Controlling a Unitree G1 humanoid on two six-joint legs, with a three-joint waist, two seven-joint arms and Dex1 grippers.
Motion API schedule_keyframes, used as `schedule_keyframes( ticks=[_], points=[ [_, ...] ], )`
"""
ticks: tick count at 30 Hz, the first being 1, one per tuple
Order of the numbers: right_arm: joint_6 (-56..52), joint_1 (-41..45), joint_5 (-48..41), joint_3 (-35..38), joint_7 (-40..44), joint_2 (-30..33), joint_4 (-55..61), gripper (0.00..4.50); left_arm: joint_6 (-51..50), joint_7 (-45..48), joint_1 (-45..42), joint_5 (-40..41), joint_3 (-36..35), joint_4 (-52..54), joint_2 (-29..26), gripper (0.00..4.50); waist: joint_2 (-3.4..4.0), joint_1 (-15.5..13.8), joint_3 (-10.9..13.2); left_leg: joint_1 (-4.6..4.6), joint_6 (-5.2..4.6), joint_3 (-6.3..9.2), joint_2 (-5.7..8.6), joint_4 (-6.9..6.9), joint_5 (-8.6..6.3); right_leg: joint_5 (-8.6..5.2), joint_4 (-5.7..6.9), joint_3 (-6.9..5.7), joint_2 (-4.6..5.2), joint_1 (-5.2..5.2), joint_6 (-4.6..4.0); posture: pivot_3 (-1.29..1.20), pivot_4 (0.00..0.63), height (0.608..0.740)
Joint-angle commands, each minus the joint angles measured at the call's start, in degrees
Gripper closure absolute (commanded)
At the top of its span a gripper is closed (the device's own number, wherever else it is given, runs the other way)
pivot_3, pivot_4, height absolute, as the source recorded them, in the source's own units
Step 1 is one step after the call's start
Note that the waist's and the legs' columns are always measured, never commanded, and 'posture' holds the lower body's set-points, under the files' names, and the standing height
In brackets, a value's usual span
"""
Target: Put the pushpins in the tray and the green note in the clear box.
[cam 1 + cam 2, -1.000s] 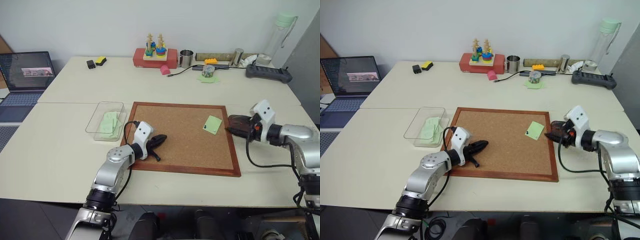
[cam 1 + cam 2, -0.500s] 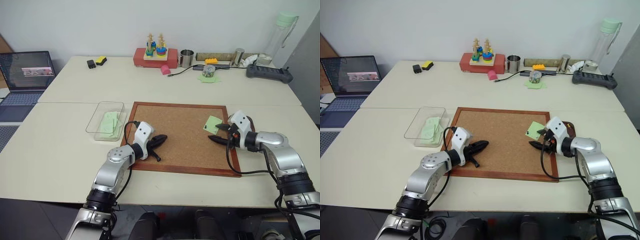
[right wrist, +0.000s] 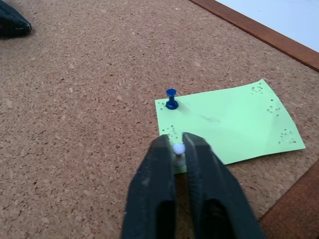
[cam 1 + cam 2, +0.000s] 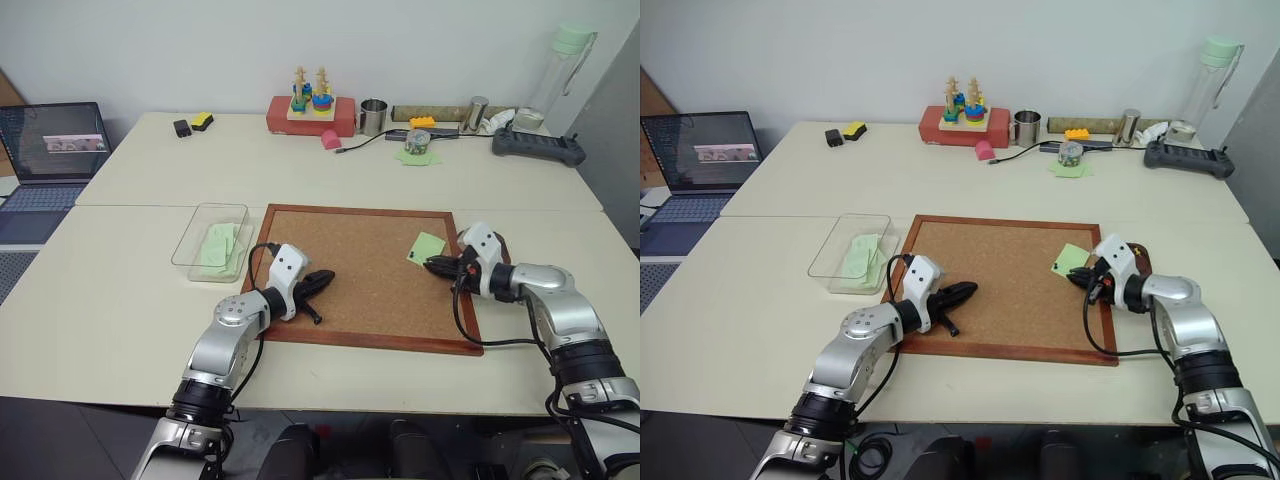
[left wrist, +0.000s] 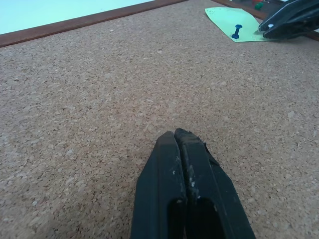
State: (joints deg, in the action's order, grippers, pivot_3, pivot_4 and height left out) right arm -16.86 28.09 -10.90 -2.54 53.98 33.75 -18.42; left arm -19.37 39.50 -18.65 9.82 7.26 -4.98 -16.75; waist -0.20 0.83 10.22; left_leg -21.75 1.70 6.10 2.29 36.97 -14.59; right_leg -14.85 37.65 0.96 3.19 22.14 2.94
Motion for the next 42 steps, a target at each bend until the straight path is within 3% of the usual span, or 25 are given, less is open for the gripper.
schedule_keyframes(
  ticks=[1,21,30,36,42],
  points=[
    [-0.35,0.78,-2.61,2.00,1.64,0.23,2.40,4.49,-1.64,1.40,2.17,-0.86,3.29,-1.65,0.06,4.50,0.00,0.00,0.00,0.00,0.00,0.00,0.00,0.00,0.00,0.00,0.00,0.00,0.00,0.00,0.00,0.00,0.150,0.740],
    [-8.07,0.88,-11.08,8.78,-0.11,0.99,9.73,4.49,-1.38,-0.18,1.72,-3.34,3.68,-4.69,0.00,4.50,0.02,-0.05,-0.03,0.02,0.00,0.02,0.00,0.02,0.00,0.00,0.01,-0.01,0.00,-0.04,0.00,0.00,0.150,0.740],
    [-5.49,2.11,-2.01,10.03,-12.41,4.29,-0.54,4.49,-0.61,-0.12,1.54,-3.38,3.98,-5.31,-0.06,4.50,0.07,-0.42,-0.11,0.04,0.00,-0.04,0.01,0.02,0.01,0.00,0.01,0.00,0.00,-0.06,0.00,0.00,0.150,0.740],
    [-4.91,2.81,1.30,9.06,-15.74,4.97,-4.42,4.49,-0.18,0.17,1.00,-3.56,4.33,-6.01,0.03,4.50,0.25,-0.41,-0.22,0.04,-0.01,-0.18,0.02,0.02,0.01,0.00,0.02,0.01,-0.01,-0.06,0.00,0.00,0.150,0.740],
    [-4.59,2.98,1.39,9.54,-15.96,4.85,-5.22,3.39,-0.06,0.17,0.99,-3.61,4.27,-6.01,-0.07,4.50,0.26,-0.43,-0.23,0.04,-0.02,-0.19,0.02,0.02,0.01,0.00,0.02,0.00,-0.01,-0.08,0.00,0.00,0.150,0.740]
  ],
)
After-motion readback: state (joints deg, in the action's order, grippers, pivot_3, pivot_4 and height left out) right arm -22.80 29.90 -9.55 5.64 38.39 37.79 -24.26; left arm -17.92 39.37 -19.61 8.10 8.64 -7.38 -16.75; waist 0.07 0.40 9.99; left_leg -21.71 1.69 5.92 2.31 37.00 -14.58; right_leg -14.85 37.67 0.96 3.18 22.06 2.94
